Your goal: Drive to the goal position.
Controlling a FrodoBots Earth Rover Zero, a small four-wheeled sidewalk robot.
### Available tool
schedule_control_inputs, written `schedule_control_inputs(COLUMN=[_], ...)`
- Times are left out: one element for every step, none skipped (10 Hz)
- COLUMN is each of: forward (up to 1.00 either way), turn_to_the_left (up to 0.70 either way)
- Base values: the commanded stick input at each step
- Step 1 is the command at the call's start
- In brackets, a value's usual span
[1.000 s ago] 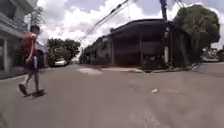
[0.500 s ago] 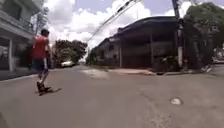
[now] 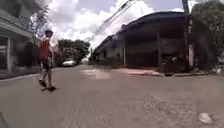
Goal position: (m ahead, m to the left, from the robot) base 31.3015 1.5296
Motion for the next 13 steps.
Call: schedule_control_inputs(forward=[1.0,1.0,1.0,1.0,1.0,1.0,1.0,1.0,1.0,1.0,1.0,1.0,1.0], turn_to_the_left=[0.0,0.0,0.0,0.0,0.0,0.01,0.27,0.27,0.27,0.27,0.26,0.02,0.0])
